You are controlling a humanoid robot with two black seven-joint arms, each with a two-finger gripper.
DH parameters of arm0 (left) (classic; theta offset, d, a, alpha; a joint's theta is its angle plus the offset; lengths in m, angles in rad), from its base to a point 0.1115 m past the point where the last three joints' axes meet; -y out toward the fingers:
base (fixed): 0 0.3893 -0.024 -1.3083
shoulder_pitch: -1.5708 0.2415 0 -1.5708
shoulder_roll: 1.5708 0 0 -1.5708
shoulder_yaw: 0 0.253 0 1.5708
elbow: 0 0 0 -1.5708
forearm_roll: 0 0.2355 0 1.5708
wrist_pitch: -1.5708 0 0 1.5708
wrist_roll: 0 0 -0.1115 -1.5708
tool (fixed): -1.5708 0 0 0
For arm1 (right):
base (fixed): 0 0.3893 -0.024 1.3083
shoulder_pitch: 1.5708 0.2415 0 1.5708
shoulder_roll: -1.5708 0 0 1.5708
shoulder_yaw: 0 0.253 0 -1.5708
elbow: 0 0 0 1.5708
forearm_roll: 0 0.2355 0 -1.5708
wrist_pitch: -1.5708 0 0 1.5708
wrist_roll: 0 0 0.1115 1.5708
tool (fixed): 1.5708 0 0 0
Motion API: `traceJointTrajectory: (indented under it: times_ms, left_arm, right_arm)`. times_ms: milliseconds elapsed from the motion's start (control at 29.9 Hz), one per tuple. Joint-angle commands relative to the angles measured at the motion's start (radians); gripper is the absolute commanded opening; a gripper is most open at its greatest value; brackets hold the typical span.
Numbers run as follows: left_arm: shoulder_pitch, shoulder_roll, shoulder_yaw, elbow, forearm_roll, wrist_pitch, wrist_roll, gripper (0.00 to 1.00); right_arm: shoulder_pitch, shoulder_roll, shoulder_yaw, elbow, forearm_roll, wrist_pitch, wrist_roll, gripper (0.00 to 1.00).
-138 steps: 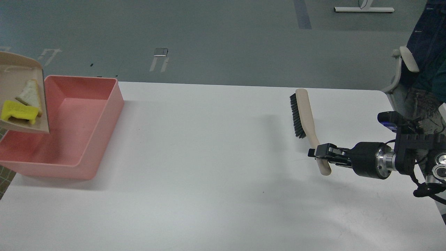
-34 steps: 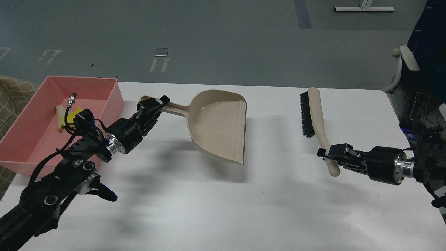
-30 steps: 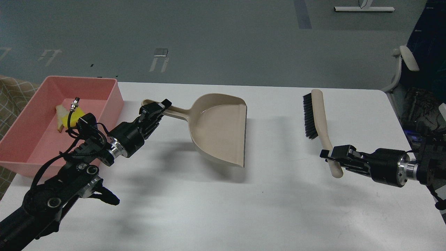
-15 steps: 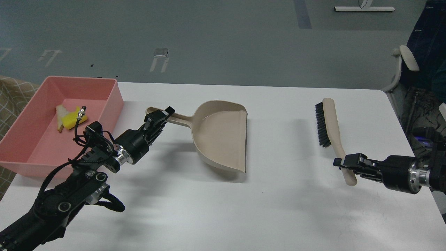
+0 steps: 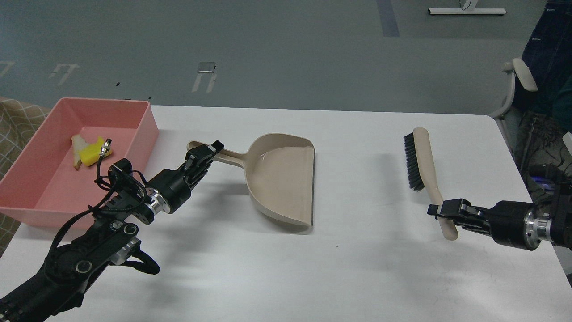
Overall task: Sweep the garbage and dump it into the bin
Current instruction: 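Lower the dustpan onto the table with the left gripper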
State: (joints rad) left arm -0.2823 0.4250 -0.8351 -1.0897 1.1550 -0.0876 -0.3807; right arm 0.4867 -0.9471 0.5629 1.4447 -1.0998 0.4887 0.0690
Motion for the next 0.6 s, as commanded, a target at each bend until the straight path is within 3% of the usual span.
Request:
traceJointTrajectory:
  times_ms: [0, 33, 67, 134, 201, 569]
  left_arm:
    - [0.000, 0.000, 0.002, 0.004, -0.001, -0.001, -0.001, 0.67]
    - [0.000, 0.000, 0.002, 0.002, -0.003, -0.001, -0.001, 0.73]
    - [0.000, 0.000, 0.002, 0.002, -0.003, -0.001, -0.001, 0.73]
    - [0.002, 0.000, 0.002, 0.002, -0.014, -0.001, 0.000, 0.93]
    - [0.005, 0.000, 0.002, 0.002, -0.014, -0.003, 0.000, 0.97]
    - [0.058, 0.011, 0.002, -0.004, -0.009, -0.007, -0.017, 0.98]
  right_arm:
    - [-0.002, 0.005, 0.000, 0.000, 0.000, 0.000, 0.000, 0.00]
    - [0.000, 0.005, 0.000, 0.000, 0.000, 0.000, 0.000, 0.00]
    - [0.000, 0.005, 0.000, 0.000, 0.000, 0.000, 0.000, 0.00]
    - [0.000, 0.007, 0.000, 0.000, 0.000, 0.000, 0.000, 0.00]
    - [0.000, 0.007, 0.000, 0.002, 0.000, 0.000, 0.000, 0.00]
    - [-0.008, 0.002, -0.001, 0.005, 0.001, 0.000, 0.000, 0.00]
